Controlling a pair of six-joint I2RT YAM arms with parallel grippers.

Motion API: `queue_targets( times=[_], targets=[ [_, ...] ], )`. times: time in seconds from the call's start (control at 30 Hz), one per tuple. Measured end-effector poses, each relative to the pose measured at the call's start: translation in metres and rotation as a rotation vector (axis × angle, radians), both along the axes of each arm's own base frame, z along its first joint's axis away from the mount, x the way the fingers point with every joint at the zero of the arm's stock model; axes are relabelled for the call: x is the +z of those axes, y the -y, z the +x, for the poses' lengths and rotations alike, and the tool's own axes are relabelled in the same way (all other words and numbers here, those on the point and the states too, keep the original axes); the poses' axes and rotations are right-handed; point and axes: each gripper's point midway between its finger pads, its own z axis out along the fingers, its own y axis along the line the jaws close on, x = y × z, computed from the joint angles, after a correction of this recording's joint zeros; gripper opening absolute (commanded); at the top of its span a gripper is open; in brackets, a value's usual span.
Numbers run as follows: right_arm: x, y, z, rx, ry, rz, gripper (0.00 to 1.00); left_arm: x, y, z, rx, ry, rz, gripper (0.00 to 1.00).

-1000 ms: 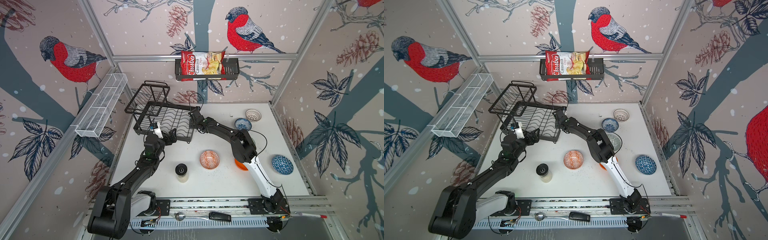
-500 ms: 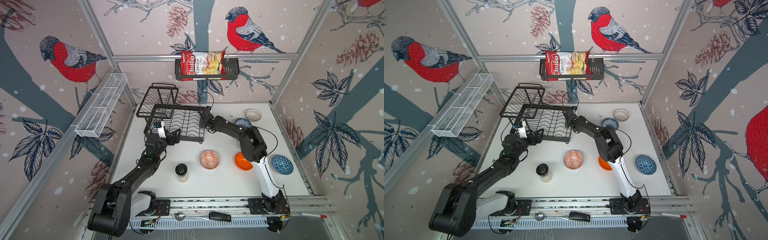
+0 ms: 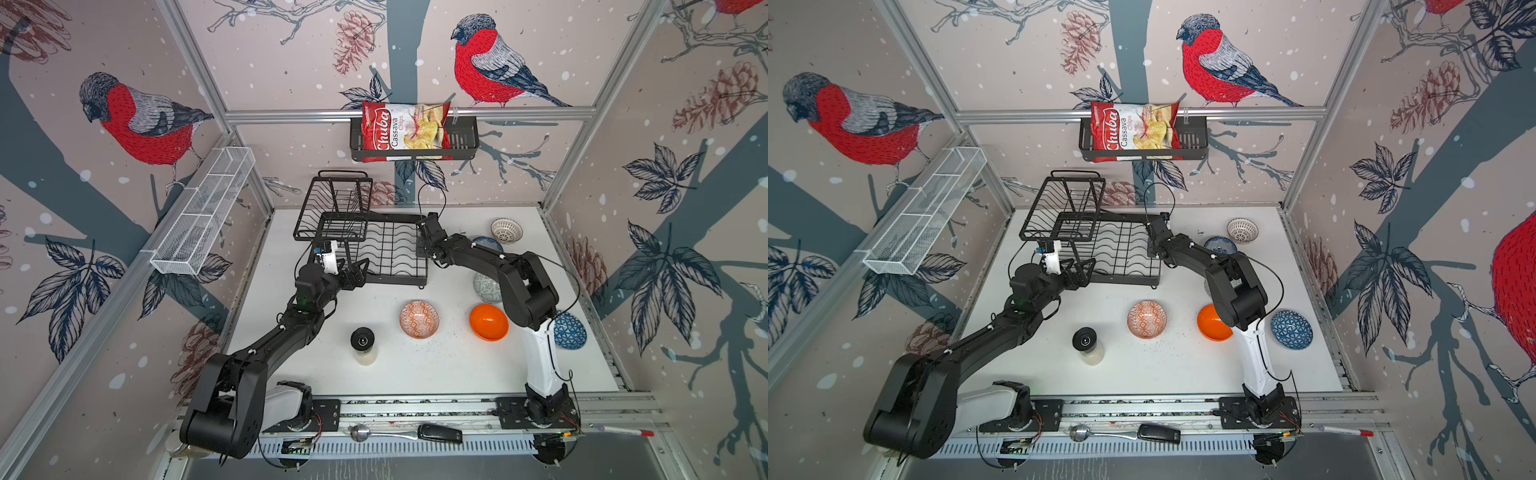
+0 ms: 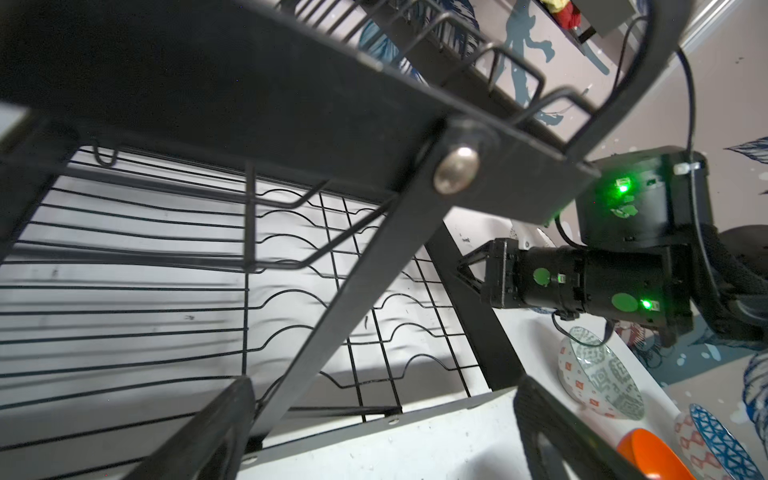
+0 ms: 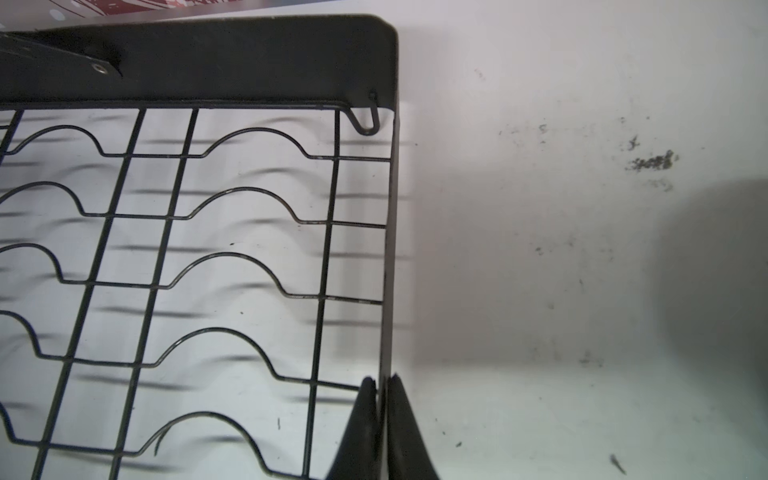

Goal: Load the bowls into the dish rack

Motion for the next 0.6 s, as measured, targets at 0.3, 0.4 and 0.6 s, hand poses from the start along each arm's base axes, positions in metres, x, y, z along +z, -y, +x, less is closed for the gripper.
queue_targets(
  times=[0.3,0.4,0.6],
  targets=[
    [0.000,0.031,0.005,-0.009,-0.003,-0.046,0.03,-0.003,0.016,0.005,-0.059,-0.010,0.019,0.97],
    [0.000,0.040,0.007,-0.014,-0.003,-0.058,0.02,-0.003,0.021,0.006,-0.076,-0.006,0.031,0.97],
    [0.001,0.056,0.010,-0.022,-0.008,-0.080,0.02,-0.008,0.025,0.004,-0.096,-0.027,0.036,0.97]
  ],
)
